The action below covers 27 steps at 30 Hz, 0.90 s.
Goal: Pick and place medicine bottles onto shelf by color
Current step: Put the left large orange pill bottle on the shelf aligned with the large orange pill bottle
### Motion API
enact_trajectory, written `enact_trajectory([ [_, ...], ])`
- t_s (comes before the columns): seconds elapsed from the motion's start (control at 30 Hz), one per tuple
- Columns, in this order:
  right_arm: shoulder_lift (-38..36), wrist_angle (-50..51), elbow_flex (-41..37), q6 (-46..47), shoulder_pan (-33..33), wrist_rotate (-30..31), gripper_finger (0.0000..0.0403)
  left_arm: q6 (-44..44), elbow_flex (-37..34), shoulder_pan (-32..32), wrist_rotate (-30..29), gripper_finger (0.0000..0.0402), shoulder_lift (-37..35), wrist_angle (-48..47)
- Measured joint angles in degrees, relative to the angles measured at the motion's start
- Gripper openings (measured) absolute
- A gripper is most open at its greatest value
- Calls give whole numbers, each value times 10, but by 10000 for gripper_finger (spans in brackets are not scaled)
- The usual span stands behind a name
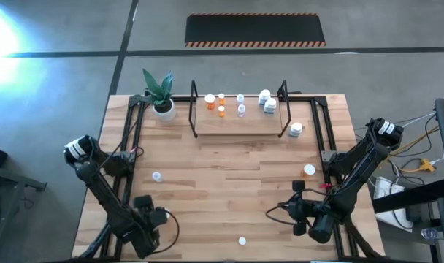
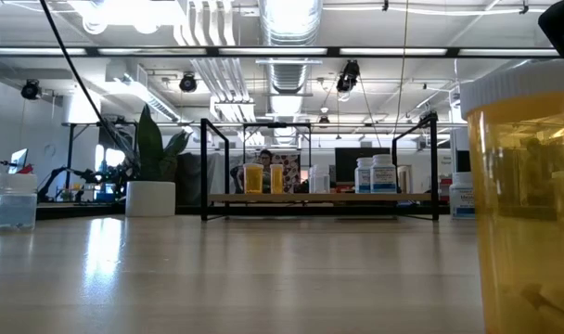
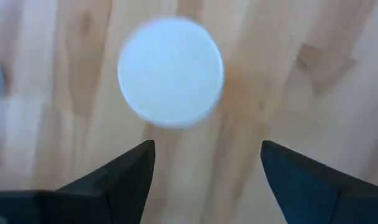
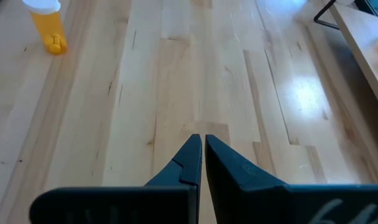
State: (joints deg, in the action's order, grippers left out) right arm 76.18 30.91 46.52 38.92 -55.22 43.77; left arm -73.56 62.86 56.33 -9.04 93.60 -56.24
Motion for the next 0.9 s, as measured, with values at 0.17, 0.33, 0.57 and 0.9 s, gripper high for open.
enact_trajectory([
  [0.17, 0, 0, 0, 0, 0, 0, 12, 10, -23, -16, -56, 276, 0, 9],
  [0.33, 0, -3, 0, 0, 0, 1, 12, 40, -34, -24, -86, 276, 0, 66],
  [0.57, 0, -4, 0, 0, 0, 4, 12, 35, -38, -28, -85, 276, 0, 78],
  [0.9, 0, -4, 0, 0, 0, 4, 12, 36, -19, -56, -80, 226, 0, 78],
])
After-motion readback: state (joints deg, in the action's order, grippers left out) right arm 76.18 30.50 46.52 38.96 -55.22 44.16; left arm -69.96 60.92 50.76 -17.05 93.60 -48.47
